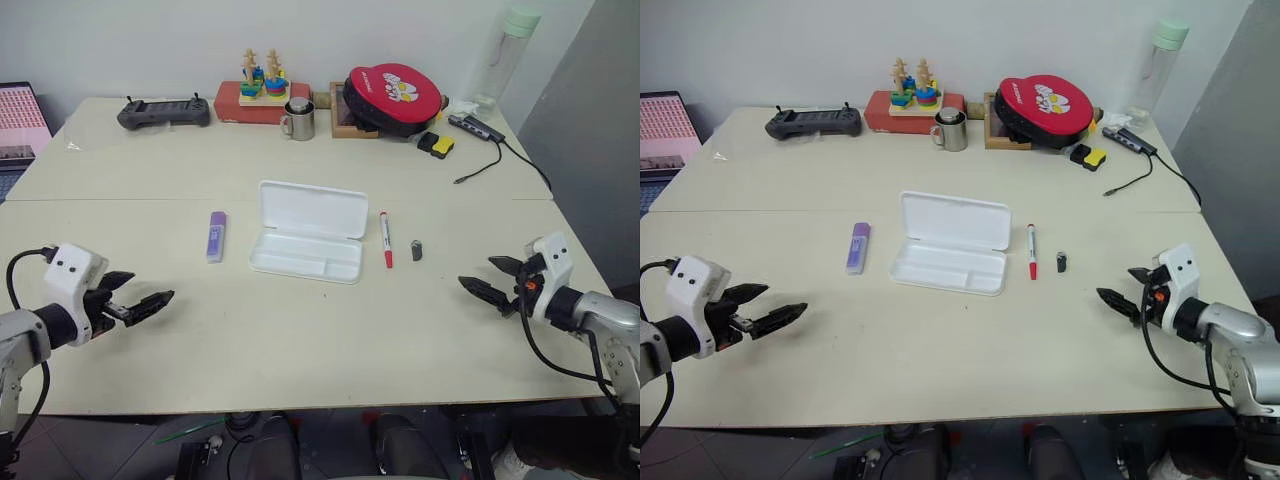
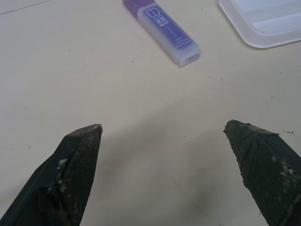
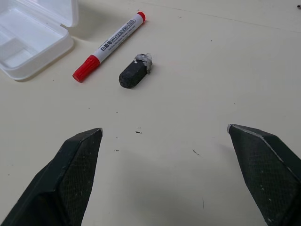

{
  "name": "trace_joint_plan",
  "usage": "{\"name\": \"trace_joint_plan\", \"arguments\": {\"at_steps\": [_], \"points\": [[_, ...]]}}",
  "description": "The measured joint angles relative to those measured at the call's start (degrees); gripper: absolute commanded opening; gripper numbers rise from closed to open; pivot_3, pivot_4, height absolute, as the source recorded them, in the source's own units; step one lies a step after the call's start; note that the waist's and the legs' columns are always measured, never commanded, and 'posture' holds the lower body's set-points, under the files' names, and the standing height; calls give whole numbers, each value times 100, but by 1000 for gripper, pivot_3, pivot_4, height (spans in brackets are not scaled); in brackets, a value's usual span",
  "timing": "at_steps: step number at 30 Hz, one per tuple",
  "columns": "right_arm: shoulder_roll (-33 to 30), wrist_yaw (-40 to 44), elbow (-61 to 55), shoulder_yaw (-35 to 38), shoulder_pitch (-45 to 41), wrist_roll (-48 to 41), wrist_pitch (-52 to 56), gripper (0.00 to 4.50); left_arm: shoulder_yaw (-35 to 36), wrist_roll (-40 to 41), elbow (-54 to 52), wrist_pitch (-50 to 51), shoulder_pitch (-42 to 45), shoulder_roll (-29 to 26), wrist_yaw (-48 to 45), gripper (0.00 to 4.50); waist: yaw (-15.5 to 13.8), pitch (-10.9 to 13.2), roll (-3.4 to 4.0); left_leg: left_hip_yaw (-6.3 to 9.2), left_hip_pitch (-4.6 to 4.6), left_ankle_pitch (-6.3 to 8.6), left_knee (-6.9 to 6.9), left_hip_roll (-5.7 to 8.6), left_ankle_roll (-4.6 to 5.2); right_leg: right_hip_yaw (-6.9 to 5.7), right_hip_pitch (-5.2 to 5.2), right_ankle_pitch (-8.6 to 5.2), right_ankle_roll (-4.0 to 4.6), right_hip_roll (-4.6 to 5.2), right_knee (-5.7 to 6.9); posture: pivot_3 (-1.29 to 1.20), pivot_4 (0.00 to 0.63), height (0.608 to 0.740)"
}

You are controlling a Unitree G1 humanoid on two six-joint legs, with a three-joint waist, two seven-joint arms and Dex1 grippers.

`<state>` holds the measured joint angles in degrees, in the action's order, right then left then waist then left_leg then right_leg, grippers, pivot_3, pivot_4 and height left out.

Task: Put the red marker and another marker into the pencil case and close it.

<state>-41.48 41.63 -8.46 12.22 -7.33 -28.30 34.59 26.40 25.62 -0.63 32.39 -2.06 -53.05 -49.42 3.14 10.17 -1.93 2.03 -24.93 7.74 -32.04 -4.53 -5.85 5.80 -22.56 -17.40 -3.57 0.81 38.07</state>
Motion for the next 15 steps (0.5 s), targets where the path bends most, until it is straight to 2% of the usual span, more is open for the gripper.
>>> {"name": "trace_joint_plan", "arguments": {"at_steps": [15], "points": [[-6,84,21,0,-68,0,84,4485,-57,-72,17,-52,-2,172,135,4500,2,0,0,1,5,0,-8,0,0,1,13,7,-13,-1,1,0,150,740]]}}
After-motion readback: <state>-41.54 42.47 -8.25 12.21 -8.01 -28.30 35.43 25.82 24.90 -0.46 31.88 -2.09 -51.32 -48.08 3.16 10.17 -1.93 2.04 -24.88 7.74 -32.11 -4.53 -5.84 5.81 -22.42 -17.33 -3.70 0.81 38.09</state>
